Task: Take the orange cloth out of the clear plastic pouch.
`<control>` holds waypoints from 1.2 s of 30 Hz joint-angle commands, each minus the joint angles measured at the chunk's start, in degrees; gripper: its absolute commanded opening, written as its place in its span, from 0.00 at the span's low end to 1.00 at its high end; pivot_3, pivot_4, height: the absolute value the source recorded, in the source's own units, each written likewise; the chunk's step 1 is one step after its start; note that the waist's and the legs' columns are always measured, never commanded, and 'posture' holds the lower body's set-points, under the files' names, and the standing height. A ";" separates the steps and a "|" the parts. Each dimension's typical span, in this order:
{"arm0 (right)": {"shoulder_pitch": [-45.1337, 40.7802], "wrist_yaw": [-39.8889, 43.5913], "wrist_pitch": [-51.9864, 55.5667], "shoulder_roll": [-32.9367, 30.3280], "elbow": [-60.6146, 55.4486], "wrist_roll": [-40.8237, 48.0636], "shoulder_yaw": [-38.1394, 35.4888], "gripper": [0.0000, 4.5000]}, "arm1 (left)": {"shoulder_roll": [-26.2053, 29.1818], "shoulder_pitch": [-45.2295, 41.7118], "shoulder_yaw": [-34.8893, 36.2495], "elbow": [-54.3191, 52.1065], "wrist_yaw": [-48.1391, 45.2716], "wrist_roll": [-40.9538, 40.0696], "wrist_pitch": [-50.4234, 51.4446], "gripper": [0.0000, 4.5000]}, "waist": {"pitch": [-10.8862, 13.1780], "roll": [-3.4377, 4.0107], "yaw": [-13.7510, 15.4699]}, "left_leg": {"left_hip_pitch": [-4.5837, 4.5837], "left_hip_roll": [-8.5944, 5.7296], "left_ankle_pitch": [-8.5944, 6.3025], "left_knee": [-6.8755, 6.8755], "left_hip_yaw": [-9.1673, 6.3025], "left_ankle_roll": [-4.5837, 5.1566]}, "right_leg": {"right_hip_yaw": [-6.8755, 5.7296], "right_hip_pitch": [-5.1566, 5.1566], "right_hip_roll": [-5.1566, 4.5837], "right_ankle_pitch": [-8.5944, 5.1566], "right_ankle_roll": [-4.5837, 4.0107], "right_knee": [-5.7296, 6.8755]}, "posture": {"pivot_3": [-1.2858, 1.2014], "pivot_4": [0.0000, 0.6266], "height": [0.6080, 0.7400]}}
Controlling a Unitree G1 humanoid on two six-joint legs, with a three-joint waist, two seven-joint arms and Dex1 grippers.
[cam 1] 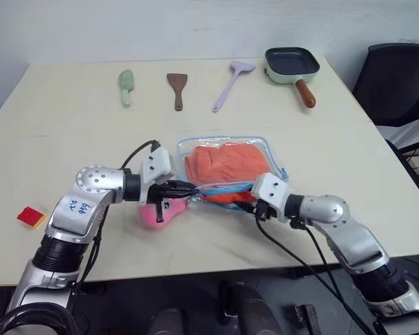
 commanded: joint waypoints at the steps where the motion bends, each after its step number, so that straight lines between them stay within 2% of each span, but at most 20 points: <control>1: -0.48 0.38 -3.32 -0.35 -0.39 -2.84 0.46 0.48 | -0.20 -0.23 0.46 -2.22 0.02 -0.91 -0.88 0.00 | 0.00 0.00 0.00 | 0.00 0.00 0.00 0.00 0.00 0.00 | 0.00 0.00 0.00 0.00 0.00 0.00 | 0.52 0.24 1.00; 8: -3.07 -5.63 -6.69 1.36 7.22 -14.60 3.07 0.48 | -0.88 -0.85 0.37 -1.97 -0.05 -1.19 -0.89 0.00 | 0.00 0.00 -0.07 | 0.00 0.00 0.00 0.00 0.01 0.00 | 0.02 0.01 0.00 0.00 0.00 0.01 | 0.52 0.24 1.00; 14: -3.82 -6.98 -9.05 2.95 13.04 -19.00 4.78 0.48 | -1.29 -0.93 0.26 -1.83 0.04 -1.11 -1.02 0.00 | -0.01 0.00 -0.12 | 0.08 0.02 0.00 -0.01 0.04 -0.01 | 0.07 0.06 -0.01 -0.01 -0.01 0.02 | 0.52 0.24 1.00; 17: -3.36 -5.67 -10.79 3.05 14.35 -18.95 5.01 0.34 | -1.64 -1.34 0.47 -1.08 0.46 -0.84 -1.35 0.00 | -0.02 -0.02 -0.14 | 0.21 0.02 0.00 -0.02 0.07 -0.01 | 0.10 0.16 -0.01 -0.01 -0.01 0.02 | 0.52 0.24 1.00; 19: -2.91 -5.19 -11.83 2.81 14.12 -18.96 4.85 0.19 | -1.86 -1.52 0.70 -0.61 1.04 -0.50 -1.57 0.00 | -0.02 -0.02 -0.14 | 0.23 0.02 0.00 -0.02 0.09 -0.01 | 0.13 0.17 -0.01 -0.01 -0.01 0.04 | 0.52 0.24 1.00; 22: -1.90 -3.11 -14.31 0.93 12.19 -18.73 4.33 0.00 | -2.22 -2.15 1.09 1.01 2.17 0.01 -2.08 0.00 | -0.02 -0.02 -0.02 | 0.24 0.02 0.00 -0.02 0.11 -0.01 | 0.15 0.16 -0.01 -0.01 -0.01 0.05 | 0.52 0.24 1.00; 27: 0.33 1.15 -22.66 -4.31 8.78 -18.98 4.46 0.00 | -2.60 -3.19 1.17 3.70 3.93 1.24 -3.16 0.00 | -0.01 -0.02 0.16 | 0.23 0.02 0.00 -0.02 0.10 0.00 | 0.14 0.15 -0.04 0.00 0.01 0.02 | 0.52 0.24 1.00; 36: 9.65 16.08 -41.55 -18.20 -2.36 -7.54 1.44 0.00 | -4.02 -6.13 0.60 11.38 8.39 6.01 -7.65 0.00 | 0.01 0.01 0.11 | 0.25 -0.01 0.00 -0.19 0.14 0.00 | 0.12 0.15 0.02 0.00 0.02 -0.07 | 0.52 0.24 1.00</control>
